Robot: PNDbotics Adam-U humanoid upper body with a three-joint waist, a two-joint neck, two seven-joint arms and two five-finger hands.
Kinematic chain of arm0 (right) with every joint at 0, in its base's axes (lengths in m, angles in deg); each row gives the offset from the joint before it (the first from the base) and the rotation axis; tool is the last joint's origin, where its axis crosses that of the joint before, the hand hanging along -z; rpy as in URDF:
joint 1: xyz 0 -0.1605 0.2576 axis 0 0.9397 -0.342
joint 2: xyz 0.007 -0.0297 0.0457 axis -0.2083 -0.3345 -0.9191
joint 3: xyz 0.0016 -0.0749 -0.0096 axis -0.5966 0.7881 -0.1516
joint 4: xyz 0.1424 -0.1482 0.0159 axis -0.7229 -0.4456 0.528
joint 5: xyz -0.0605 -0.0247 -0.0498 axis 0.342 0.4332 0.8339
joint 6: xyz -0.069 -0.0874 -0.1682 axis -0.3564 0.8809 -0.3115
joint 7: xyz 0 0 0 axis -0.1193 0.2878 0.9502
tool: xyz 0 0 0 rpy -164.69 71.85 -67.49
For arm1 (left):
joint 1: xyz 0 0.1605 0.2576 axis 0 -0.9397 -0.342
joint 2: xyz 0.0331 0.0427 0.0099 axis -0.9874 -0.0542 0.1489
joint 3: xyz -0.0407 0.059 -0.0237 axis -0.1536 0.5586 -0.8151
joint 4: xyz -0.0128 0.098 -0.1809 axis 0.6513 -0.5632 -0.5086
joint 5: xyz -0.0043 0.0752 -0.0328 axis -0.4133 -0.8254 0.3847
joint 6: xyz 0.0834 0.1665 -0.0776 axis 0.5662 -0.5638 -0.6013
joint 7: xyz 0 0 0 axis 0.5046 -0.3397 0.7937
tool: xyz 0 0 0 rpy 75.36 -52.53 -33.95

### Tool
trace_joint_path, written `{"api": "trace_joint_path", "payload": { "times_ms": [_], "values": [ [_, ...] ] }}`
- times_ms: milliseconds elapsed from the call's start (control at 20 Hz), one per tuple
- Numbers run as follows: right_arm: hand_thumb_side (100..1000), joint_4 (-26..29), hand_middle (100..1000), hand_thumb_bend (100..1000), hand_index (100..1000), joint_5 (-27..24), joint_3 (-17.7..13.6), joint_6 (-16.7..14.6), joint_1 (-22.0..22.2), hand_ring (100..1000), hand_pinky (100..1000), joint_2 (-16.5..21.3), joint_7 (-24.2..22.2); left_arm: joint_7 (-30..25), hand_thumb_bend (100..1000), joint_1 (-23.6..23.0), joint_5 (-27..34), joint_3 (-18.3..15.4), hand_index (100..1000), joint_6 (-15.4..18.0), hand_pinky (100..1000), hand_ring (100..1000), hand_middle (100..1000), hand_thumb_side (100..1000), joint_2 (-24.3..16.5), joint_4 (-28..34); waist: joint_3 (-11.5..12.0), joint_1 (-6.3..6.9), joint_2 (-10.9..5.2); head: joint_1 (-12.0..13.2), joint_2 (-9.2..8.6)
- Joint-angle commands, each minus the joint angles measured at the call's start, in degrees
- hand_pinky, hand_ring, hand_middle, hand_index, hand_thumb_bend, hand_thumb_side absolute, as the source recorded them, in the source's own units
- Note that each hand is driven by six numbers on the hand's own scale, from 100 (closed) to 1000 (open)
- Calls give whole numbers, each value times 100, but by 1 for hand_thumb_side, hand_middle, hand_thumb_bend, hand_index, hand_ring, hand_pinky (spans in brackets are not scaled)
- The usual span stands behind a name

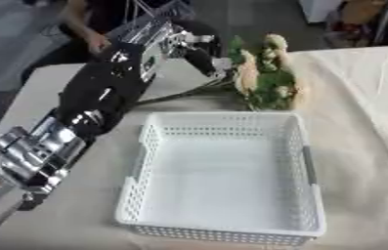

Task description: Pick up objects on the table and place them in the box.

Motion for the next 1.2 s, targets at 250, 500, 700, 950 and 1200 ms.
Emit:
{"api": "trace_joint_path", "payload": {
  "times_ms": [250, 500, 700, 950, 1200],
  "values": [
    [308, 121, 985, 100, 1000, -36, -11, -18, -131, 826, 669, 44, -48, 14, 951, 24, -54, -4, 793, 82, 908, 803, 707, 744, -1, -101, -16, -22, -38, 6, -9],
    [308, 121, 984, 100, 1000, -38, -11, -15, -134, 826, 669, 43, -54, 8, 951, -5, -49, 15, 791, 125, 909, 803, 706, 750, 4, -134, -21, -20, -41, -49, -9],
    [307, 119, 984, 100, 1000, -37, -10, -12, -123, 826, 669, 43, -54, 4, 950, -6, -43, 19, 790, 134, 909, 800, 703, 749, -14, -127, -14, -21, -52, -132, -9],
    [306, 119, 984, 100, 1000, -38, -3, -16, -117, 826, 669, 40, -61, -3, 950, -25, -102, -17, 795, 84, 911, 802, 708, 752, -12, -185, -9, -26, -56, -170, -9],
    [307, 127, 983, 100, 1000, -42, -1, -12, -123, 825, 668, 24, -66, 207, 945, -30, -326, -256, 791, -120, 910, 801, 707, 742, -36, -433, -10, -32, -50, -216, -9]
  ]
}}
